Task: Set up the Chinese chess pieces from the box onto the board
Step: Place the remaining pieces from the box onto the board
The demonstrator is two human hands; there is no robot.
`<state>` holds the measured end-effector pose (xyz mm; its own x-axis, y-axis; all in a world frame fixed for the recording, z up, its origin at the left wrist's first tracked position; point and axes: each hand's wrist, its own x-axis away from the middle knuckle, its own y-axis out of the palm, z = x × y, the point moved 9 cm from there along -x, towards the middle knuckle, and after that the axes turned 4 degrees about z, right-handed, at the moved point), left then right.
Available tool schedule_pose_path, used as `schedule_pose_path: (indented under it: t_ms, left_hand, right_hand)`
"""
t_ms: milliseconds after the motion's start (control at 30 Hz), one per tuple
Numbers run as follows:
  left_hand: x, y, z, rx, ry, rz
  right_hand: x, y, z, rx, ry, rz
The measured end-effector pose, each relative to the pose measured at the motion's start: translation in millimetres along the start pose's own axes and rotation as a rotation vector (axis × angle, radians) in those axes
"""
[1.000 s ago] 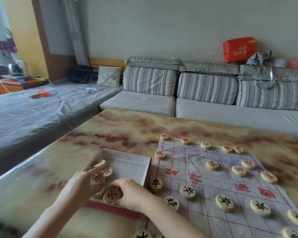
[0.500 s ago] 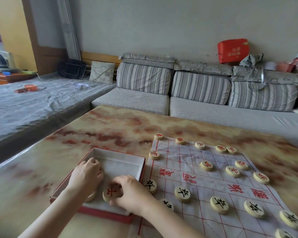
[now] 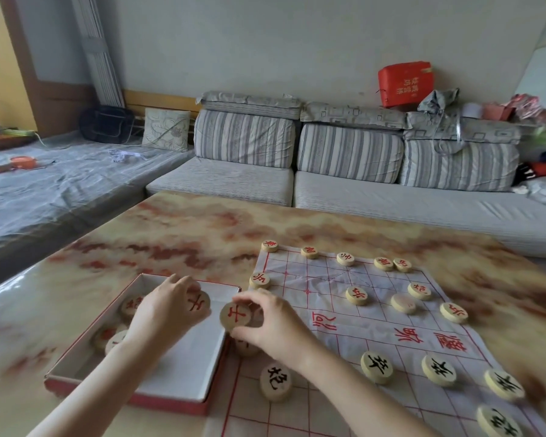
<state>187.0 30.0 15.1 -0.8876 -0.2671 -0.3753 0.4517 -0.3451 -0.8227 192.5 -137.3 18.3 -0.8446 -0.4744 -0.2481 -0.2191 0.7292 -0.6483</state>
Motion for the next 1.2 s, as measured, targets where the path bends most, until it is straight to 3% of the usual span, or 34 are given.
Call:
schedule_pose_path:
  t_ms: [200,467,833,1200]
  left_hand:
    - [-22,39,85,0.242,0.090,-0.074]
    - [-59,108,170,0.335,0.193,-0.151]
    - [-149,194,220,0.142,0.245,-0.140]
    - [-174,247,237,0.088,0.275,-0.232]
  right_hand:
    - [4,-66,62,-0.060,0.177,0.069]
    - [-6,-149,145,0.055,0.277,0.209]
    - [-66,-228,249,0.426,0.415,0.299]
    - [-89,-226,291,0.441,0.472,0.317]
